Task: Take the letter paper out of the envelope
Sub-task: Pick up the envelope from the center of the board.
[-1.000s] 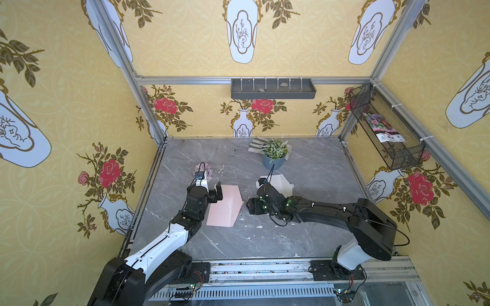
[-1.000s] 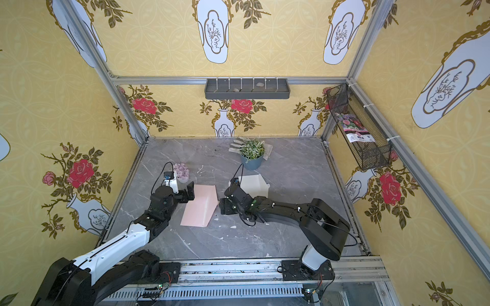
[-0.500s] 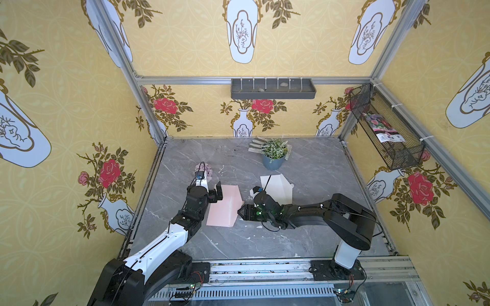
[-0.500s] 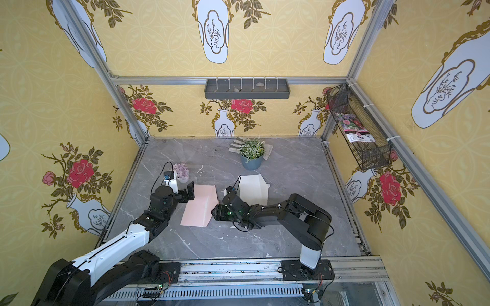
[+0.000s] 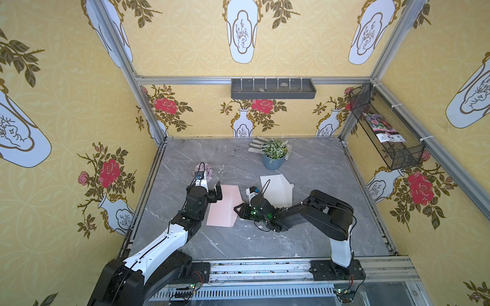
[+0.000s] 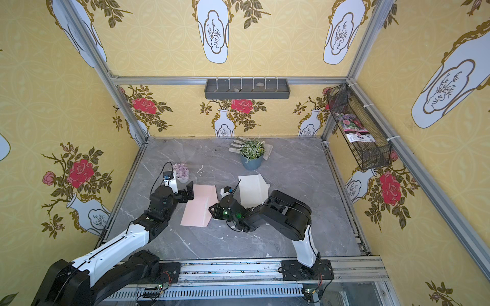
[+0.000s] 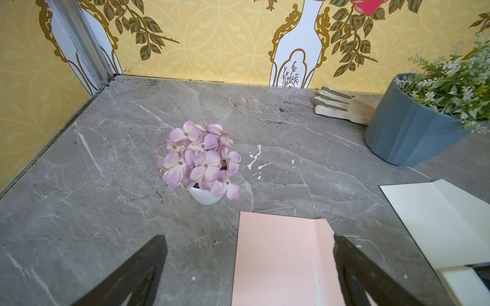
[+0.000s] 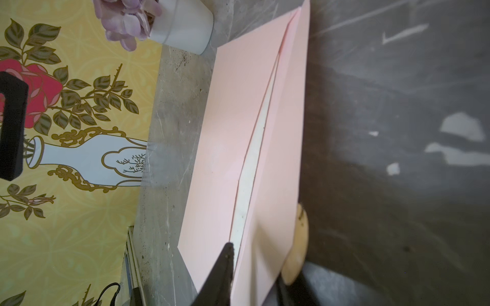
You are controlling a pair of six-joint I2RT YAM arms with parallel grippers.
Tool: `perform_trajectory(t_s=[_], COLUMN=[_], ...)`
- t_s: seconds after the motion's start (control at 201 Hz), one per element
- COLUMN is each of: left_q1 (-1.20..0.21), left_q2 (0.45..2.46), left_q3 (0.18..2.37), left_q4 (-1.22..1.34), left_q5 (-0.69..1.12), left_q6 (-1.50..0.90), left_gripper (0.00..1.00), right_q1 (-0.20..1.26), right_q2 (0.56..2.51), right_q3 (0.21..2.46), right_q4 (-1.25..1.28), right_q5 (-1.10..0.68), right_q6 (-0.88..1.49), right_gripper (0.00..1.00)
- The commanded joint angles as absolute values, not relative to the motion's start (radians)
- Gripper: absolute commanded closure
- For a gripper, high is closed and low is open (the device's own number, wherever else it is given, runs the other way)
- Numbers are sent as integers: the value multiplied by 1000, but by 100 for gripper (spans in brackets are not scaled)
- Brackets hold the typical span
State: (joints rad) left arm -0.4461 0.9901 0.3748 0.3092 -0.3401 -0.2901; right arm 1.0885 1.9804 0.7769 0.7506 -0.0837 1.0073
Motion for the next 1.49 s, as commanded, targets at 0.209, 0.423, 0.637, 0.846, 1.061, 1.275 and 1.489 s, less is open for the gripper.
perform_trajectory(t_s=[0.209,0.423,0.637,0.846,1.061,1.275,1.489], left_q1=[-446,-446,-446,-446,-445,-413,-376], left_q2=[974,964,939,957,939,1043,1144], left_q3=[361,337,259,203,181,218,244], left_q4=[322,380,567,740,814,891,996], left_q5=[-359,-301,-136,-38,108,350,539], left_q6=[-279,-278,-288,-327,-337,-388,-438], left_gripper=[1,1,1,1,1,1,1], right_q1=[1082,961,953,953,961,1000,1008], right_q2=[1938,1654,1336,1085,1002,1006,998], right_q3=[705,706,862,808,798,840,823], right_q4=[870,593,-50,-152,-194,-198,-167], right_q5=[-54,-238,-126,-127,-151,-135,-127], right_q6=[1045,859,622,610,617,589,531], right_gripper=[100,100,100,100,100,100,100])
